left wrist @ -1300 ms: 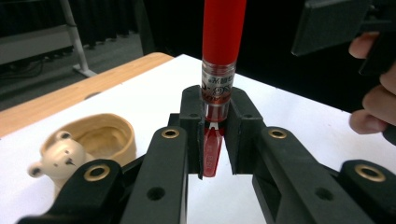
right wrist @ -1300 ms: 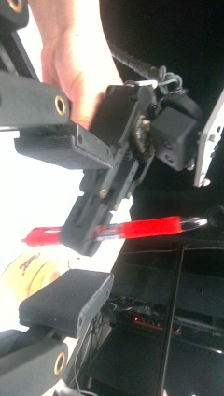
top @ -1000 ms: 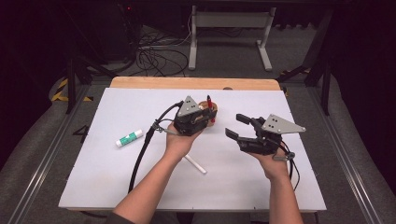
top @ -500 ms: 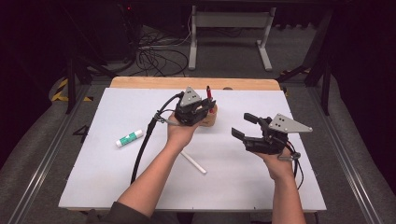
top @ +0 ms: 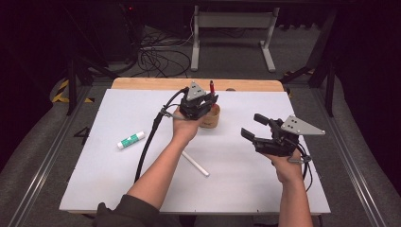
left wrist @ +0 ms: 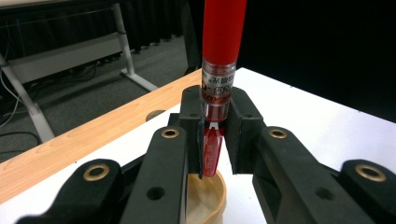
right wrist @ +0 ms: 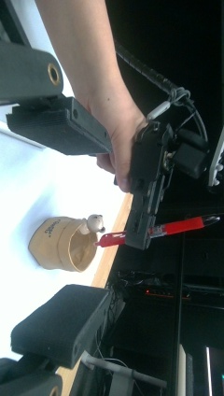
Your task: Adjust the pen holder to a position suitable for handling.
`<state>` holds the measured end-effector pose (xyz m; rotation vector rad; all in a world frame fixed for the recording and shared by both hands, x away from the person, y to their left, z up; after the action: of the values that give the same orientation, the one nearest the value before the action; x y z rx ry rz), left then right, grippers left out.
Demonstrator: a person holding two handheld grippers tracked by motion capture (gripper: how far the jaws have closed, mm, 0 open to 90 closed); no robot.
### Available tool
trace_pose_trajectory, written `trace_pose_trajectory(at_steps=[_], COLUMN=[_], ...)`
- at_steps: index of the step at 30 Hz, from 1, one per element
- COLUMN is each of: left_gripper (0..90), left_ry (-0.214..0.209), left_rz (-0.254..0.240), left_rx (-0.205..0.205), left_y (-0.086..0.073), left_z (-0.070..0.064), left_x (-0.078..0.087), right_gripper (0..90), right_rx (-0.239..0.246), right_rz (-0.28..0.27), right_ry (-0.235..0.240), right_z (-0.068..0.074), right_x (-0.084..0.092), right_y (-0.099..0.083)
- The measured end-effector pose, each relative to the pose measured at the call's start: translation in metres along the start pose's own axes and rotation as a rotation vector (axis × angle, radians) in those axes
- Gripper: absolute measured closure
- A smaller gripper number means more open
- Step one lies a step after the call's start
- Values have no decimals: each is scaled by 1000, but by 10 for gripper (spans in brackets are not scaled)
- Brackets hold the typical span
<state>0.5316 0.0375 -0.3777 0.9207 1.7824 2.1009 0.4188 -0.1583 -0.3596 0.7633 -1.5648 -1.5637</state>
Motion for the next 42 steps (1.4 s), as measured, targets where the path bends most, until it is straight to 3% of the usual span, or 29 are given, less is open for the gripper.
trace_pose_trajectory(at_steps=[15, 18, 26, 42], left_gripper=[789, 789, 787, 785], left_ry=[30, 30, 49, 41], left_rz=[65, 77, 95, 106], left_rx=[20, 6, -3, -16], left_y=[-18, -21, -26, -30], left_z=[7, 6, 6, 2], left_x=[-22, -25, -29, -34], right_gripper=[262, 263, 269, 294], right_rx=[-14, -11, -11, -7], right_rz=[-28, -23, -19, -6], right_ry=[18, 18, 19, 43], right_z=[-2, -2, -2, 1], right_x=[4, 3, 3, 0], right_y=[2, 1, 1, 1])
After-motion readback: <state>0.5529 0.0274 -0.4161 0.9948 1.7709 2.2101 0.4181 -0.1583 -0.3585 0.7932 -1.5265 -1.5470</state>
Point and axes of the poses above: each handheld gripper's, and its own axes: x roughly backward along the jaws, y roughly out of its top, z roughly to its left, the point moved 6 cm from there along -x, roughly forward along the jaws, and after that the axes turned 8 degrees about y, right-handed, at the moved point
